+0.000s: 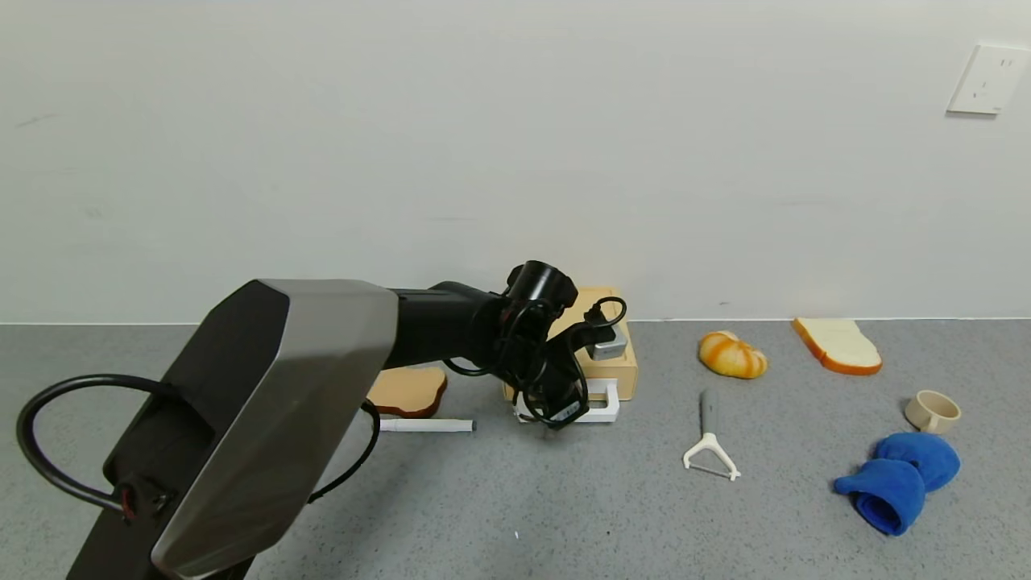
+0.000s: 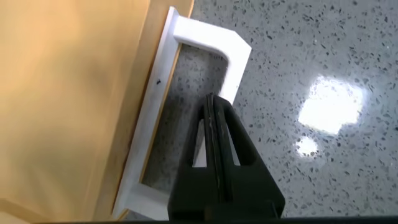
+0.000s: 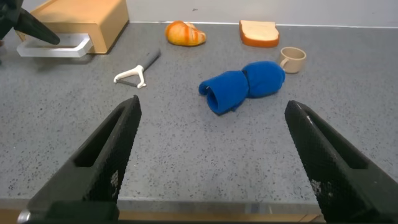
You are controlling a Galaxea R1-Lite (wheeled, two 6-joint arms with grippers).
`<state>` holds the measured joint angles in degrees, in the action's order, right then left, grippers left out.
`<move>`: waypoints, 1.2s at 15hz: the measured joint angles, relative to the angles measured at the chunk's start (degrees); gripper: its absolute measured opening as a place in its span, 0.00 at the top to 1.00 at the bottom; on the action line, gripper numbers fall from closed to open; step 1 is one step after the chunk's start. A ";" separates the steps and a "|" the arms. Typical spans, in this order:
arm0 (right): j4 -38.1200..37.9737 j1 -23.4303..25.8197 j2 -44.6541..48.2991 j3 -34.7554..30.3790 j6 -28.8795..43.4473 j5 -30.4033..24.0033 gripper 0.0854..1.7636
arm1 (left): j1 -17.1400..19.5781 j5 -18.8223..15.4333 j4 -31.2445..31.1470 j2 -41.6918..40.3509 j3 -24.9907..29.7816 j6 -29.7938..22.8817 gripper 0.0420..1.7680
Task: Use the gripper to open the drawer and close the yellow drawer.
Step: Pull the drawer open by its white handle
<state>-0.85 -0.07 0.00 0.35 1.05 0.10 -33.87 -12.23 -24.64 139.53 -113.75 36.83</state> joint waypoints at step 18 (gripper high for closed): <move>-0.05 0.00 0.00 0.00 0.00 0.00 0.04 | 0.27 1.16 3.56 3.33 0.00 1.93 0.96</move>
<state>-0.90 -0.07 0.00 0.35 1.05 0.10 -33.60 -11.07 -21.08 142.86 -113.75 38.75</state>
